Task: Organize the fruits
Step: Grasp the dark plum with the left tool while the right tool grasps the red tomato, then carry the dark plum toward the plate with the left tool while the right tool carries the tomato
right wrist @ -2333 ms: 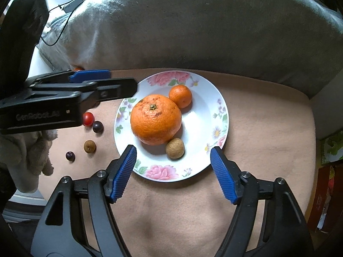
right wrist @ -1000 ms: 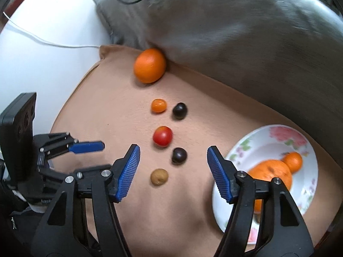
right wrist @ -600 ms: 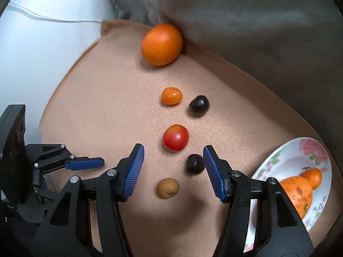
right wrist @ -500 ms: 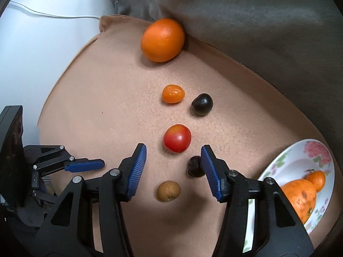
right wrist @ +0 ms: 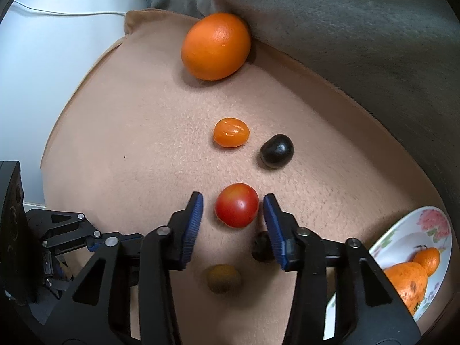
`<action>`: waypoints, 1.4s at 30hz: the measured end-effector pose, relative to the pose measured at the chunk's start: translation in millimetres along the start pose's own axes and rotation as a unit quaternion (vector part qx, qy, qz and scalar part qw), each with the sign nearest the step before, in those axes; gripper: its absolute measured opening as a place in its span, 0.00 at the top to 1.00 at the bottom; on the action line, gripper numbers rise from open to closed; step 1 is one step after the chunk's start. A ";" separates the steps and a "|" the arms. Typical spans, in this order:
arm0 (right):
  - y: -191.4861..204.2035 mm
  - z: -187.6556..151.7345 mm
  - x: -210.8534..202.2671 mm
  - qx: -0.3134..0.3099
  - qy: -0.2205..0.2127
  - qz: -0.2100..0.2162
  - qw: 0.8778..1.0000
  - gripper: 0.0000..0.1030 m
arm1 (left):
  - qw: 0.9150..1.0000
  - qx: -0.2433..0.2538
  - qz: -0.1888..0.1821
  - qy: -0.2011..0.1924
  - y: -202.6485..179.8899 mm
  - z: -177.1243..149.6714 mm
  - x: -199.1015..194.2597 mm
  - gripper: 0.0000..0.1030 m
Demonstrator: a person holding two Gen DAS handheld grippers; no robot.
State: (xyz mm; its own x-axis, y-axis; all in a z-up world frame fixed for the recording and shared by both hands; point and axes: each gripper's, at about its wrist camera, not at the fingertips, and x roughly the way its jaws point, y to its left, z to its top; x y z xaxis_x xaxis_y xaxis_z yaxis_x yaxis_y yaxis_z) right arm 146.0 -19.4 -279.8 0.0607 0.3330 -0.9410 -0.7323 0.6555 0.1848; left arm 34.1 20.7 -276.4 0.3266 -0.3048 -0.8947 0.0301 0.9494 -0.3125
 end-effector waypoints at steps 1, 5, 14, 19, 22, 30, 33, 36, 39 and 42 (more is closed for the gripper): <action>0.8 0.9 2.0 0.000 0.004 -0.001 1.000 0.59 | 1.000 0.000 0.000 0.000 -0.1 0.1 0.5 0.80; 2.1 2.1 6.4 -0.003 0.011 -0.004 1.000 0.61 | 1.000 0.001 0.002 0.000 -2.1 -0.3 1.4 0.81; 0.8 3.3 9.9 0.003 0.015 -0.003 1.000 0.66 | 1.000 0.000 0.001 0.001 -2.8 0.6 2.3 0.81; -1.2 -1.4 4.3 0.007 0.006 -0.001 1.000 0.67 | 1.000 -0.004 -0.003 -0.001 -4.1 1.1 -1.9 0.81; -4.3 -5.0 -3.9 0.013 -0.002 0.004 1.000 0.67 | 1.000 -0.002 -0.004 -0.004 3.6 4.7 -6.1 0.81; -13.7 -17.5 -34.3 0.024 -0.029 0.010 0.999 0.67 | 1.000 0.001 -0.006 -0.015 -1.8 15.5 -24.7 0.81; -22.1 -26.1 -50.5 0.033 -0.042 0.012 0.998 0.67 | 1.000 0.007 -0.008 -0.020 -6.9 20.9 -30.1 0.81; -26.7 -31.0 -63.0 0.040 -0.053 0.012 0.998 0.67 | 1.000 0.013 -0.011 -0.026 -12.5 24.3 -36.0 0.81; -33.6 -38.2 -77.1 0.044 -0.063 0.010 0.997 0.67 | 0.999 0.020 -0.014 -0.031 -20.8 29.5 -39.0 0.81; -42.6 -49.4 -92.3 0.050 -0.073 0.007 0.996 0.67 | 0.999 0.026 -0.018 -0.037 -34.7 28.7 -34.9 0.81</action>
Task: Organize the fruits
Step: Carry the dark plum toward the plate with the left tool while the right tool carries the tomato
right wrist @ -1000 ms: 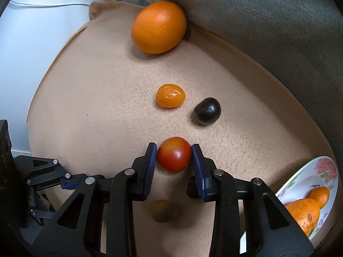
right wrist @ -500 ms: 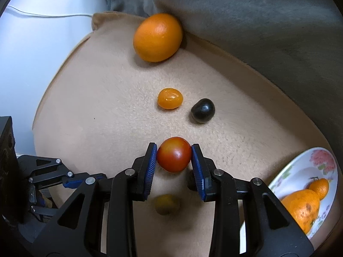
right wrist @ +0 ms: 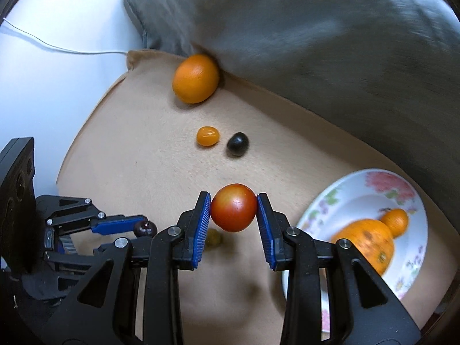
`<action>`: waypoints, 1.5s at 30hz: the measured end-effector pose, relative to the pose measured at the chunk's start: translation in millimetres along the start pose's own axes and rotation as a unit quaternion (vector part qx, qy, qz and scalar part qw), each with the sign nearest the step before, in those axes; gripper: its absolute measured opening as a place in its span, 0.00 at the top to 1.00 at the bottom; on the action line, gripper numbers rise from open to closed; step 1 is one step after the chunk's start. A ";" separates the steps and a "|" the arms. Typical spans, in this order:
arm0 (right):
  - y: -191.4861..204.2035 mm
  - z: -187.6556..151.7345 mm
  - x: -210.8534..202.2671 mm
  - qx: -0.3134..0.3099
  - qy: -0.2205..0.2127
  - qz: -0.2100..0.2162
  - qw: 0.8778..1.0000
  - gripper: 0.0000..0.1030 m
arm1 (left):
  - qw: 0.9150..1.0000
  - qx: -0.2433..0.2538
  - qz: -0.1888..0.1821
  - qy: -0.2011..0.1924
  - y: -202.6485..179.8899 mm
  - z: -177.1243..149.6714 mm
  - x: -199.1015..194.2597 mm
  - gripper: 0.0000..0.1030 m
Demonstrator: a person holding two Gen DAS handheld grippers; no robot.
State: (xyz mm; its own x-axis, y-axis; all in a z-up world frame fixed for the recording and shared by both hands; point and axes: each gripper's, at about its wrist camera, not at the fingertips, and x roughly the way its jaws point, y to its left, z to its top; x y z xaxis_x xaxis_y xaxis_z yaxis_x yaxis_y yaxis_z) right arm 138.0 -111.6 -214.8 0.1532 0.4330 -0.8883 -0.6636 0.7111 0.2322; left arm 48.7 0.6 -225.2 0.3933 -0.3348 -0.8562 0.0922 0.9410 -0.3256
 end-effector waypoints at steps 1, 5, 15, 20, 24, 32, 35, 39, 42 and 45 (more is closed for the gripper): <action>-3.1 -2.8 -4.9 0.002 -0.003 -0.002 1.000 0.67 | 1.000 0.003 -0.002 -0.001 -4.2 1.1 1.6 0.81; -17.4 -12.9 -24.3 0.014 -0.017 -0.005 1.000 0.67 | 1.000 0.018 -0.008 -0.004 -24.9 4.7 7.7 0.81; -70.7 -52.0 -60.1 0.055 -0.040 -0.028 0.997 0.67 | 0.998 0.053 -0.025 -0.006 -67.2 11.5 14.6 0.81; -93.4 -68.5 -66.1 0.070 -0.047 -0.033 0.996 0.67 | 0.998 0.064 -0.028 -0.007 -86.1 10.9 23.5 0.81; -109.4 -82.0 -70.3 0.075 -0.047 -0.038 0.995 0.67 | 0.997 0.070 -0.030 -0.010 -102.1 12.0 30.1 0.81; -134.7 -91.5 -70.4 0.080 -0.048 -0.034 0.995 0.67 | 0.996 0.080 -0.031 -0.016 -130.1 16.1 46.2 0.81; -139.7 -92.5 -67.4 0.075 -0.047 -0.033 0.996 0.67 | 0.996 0.081 -0.030 -0.018 -136.3 17.2 51.0 0.81; -143.8 -92.7 -65.0 0.071 -0.047 -0.029 0.996 0.67 | 0.996 0.084 -0.028 -0.019 -143.5 17.0 56.3 0.81; -145.9 -92.7 -62.3 0.067 -0.045 -0.026 0.996 0.67 | 0.996 0.085 -0.025 -0.019 -147.6 18.8 61.3 0.81; -147.3 -92.8 -60.0 0.065 -0.044 -0.024 0.997 0.67 | 0.996 0.085 -0.021 -0.018 -150.3 19.4 64.3 0.81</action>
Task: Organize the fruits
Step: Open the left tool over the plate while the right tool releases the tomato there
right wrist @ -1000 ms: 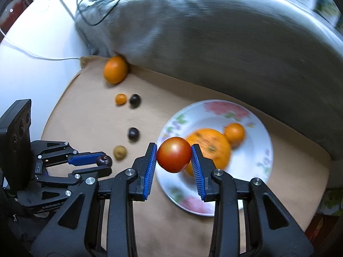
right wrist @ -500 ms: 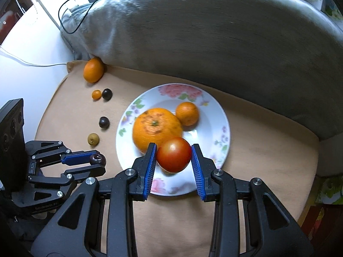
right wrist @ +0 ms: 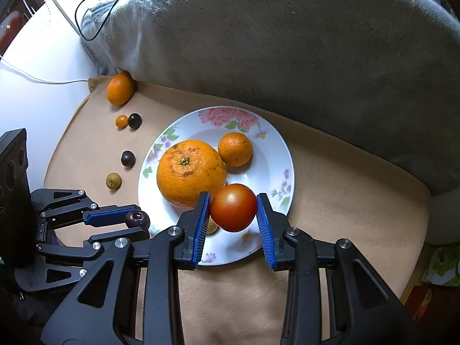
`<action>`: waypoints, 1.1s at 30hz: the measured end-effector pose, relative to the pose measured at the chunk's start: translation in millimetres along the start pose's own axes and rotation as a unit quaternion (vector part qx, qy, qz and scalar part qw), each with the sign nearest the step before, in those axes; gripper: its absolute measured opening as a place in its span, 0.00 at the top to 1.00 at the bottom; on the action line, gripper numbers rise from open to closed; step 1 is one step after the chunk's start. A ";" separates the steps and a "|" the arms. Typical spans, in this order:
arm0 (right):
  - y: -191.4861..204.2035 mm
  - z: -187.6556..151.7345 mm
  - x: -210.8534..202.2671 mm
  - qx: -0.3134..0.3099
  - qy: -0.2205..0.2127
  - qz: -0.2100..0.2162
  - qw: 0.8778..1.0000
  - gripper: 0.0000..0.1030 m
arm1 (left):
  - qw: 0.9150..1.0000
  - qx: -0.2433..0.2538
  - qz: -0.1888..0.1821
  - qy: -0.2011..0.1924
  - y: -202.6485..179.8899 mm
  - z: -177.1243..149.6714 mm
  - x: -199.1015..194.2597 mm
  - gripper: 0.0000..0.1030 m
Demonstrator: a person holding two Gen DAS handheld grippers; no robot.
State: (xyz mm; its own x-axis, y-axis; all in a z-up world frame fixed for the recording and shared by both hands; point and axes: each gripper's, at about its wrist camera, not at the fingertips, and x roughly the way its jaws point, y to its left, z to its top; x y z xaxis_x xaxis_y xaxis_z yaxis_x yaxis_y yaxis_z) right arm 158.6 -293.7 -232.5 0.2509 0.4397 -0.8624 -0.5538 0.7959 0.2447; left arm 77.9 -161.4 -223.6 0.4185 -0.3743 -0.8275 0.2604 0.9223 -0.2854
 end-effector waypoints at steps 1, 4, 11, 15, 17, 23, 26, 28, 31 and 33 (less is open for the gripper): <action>-0.3 -0.1 0.5 0.000 0.000 0.002 1.000 0.67 | 1.000 0.000 0.002 0.000 -0.7 -0.2 0.7 0.81; 0.3 -0.3 0.8 -0.001 -0.001 0.004 1.000 0.67 | 1.000 -0.004 0.006 0.001 -1.3 0.0 1.9 0.81; 0.8 2.2 -2.3 0.000 -0.010 0.006 1.000 0.57 | 1.000 0.000 0.012 -0.001 -4.3 0.8 -0.7 0.63; -1.0 4.8 -8.5 0.007 -0.024 0.004 1.000 0.37 | 1.000 0.001 0.018 -0.003 -5.9 3.2 -2.8 0.56; -2.9 6.3 -10.3 0.015 -0.028 0.002 0.999 0.34 | 1.000 0.000 0.025 -0.006 -5.7 3.7 -4.3 0.44; -0.2 8.5 -13.5 0.016 -0.037 -0.013 0.999 0.26 | 0.999 -0.006 0.032 -0.007 -0.7 3.3 -7.9 0.37; 3.6 9.2 -13.0 0.013 -0.034 -0.017 0.999 0.26 | 0.999 -0.008 0.036 -0.008 2.0 1.4 -12.9 0.37; 6.4 9.1 -13.6 0.013 -0.035 -0.018 0.999 0.26 | 0.999 -0.008 0.038 -0.010 4.1 1.1 -16.3 0.37; 11.6 9.7 -15.4 0.013 -0.039 -0.018 0.999 0.26 | 0.999 -0.009 0.042 -0.013 10.1 1.2 -23.0 0.37; 15.5 10.6 -17.2 0.013 -0.043 -0.015 0.999 0.26 | 0.999 -0.011 0.044 -0.015 15.0 1.0 -28.1 0.37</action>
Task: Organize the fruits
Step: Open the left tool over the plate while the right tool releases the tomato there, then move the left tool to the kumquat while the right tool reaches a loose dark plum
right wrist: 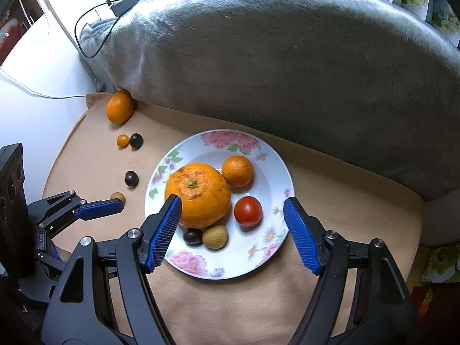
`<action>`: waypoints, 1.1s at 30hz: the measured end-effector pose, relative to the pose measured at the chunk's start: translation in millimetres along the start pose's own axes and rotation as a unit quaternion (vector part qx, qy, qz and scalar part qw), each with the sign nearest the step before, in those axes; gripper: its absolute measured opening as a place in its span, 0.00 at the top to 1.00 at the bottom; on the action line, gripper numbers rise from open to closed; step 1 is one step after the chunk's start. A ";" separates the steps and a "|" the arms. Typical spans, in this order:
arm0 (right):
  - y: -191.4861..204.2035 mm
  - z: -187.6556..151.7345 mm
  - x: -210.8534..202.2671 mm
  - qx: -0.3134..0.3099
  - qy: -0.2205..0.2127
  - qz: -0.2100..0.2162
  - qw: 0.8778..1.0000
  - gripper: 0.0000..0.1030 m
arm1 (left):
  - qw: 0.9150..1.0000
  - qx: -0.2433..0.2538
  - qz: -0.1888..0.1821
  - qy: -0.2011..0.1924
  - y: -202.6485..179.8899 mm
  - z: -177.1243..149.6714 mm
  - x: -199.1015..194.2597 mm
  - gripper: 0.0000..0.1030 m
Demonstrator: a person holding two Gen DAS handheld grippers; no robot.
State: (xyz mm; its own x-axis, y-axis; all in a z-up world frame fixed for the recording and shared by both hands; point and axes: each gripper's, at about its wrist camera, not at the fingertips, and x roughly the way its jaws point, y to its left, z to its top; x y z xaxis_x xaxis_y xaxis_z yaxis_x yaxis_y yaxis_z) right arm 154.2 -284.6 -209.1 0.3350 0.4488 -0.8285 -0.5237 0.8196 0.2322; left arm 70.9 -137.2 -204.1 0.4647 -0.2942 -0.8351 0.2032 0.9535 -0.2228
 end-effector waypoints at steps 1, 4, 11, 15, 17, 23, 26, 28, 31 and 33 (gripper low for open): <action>2.5 0.5 -1.2 0.001 -0.002 0.001 1.000 0.26 | 1.000 -0.001 0.001 0.000 0.9 0.7 -1.3 0.37; 10.6 0.5 -5.0 0.004 -0.007 0.006 1.000 0.26 | 1.000 -0.004 0.003 0.000 11.0 0.4 -8.4 0.37; 38.2 1.2 -9.8 0.007 -0.014 0.015 1.000 0.26 | 1.000 -0.003 0.013 -0.001 41.4 2.0 -30.0 0.37; 56.4 5.6 -9.0 0.006 -0.018 0.016 1.000 0.26 | 1.000 -0.003 0.021 0.002 70.4 1.8 -41.6 0.37; 66.4 8.4 -7.1 0.005 -0.019 0.019 1.000 0.26 | 1.000 -0.001 0.024 0.007 80.5 5.7 -40.5 0.37; 97.1 18.0 8.5 -0.004 -0.012 0.031 0.999 0.26 | 0.999 0.007 0.041 0.012 119.4 13.8 -41.5 0.37; 113.0 19.9 20.6 -0.012 -0.004 0.037 0.999 0.32 | 0.999 0.016 0.044 0.010 131.4 20.0 -36.0 0.37; 121.8 20.2 32.2 -0.013 0.006 0.043 0.999 0.35 | 0.999 0.021 0.040 0.012 140.8 23.0 -32.0 0.37; 131.7 20.1 48.5 -0.015 0.019 0.047 0.999 0.38 | 0.999 0.025 0.036 0.018 153.6 25.6 -24.7 0.38; 136.8 20.6 59.5 -0.015 0.032 0.051 0.998 0.48 | 0.999 0.028 0.034 0.020 161.4 26.8 -20.0 0.40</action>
State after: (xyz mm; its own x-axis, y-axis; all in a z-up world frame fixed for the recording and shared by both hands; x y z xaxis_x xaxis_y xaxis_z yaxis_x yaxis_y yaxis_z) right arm 118.7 -138.4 -216.2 0.2281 0.5043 -0.8328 -0.5753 0.7599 0.3026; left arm 117.5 20.8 -209.9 0.4450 -0.2259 -0.8666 0.2205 0.9655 -0.1385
